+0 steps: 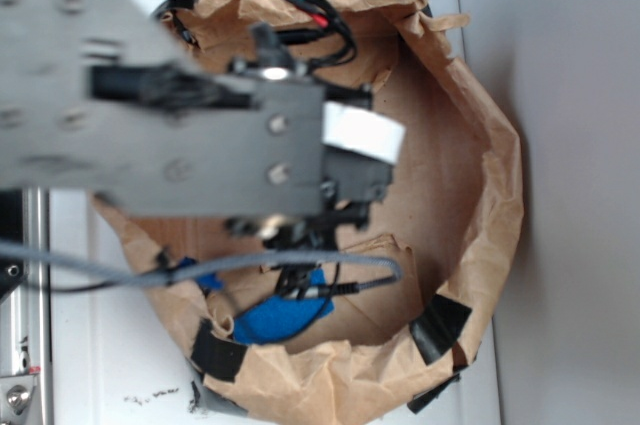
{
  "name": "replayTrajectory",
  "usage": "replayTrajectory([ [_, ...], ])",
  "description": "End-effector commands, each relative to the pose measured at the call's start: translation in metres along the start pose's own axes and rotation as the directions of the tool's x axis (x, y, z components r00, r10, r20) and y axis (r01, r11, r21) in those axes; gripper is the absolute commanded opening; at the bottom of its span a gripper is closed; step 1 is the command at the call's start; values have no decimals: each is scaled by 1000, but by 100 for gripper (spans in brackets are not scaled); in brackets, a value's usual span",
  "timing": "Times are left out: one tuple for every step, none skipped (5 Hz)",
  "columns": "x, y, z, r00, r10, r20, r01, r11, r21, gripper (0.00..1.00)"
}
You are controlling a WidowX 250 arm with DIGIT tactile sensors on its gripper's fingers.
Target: Grab the carrot.
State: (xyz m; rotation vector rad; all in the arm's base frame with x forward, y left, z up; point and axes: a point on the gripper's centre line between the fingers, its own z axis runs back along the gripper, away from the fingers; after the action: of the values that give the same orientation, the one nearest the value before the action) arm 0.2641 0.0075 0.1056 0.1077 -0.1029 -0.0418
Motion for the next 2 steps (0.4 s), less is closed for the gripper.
replayTrajectory([
  [7, 32, -39, 1000, 0, 25, 3, 994, -105, 100],
  [7, 30, -56, 999, 28, 40, -25, 997, -67, 100],
])
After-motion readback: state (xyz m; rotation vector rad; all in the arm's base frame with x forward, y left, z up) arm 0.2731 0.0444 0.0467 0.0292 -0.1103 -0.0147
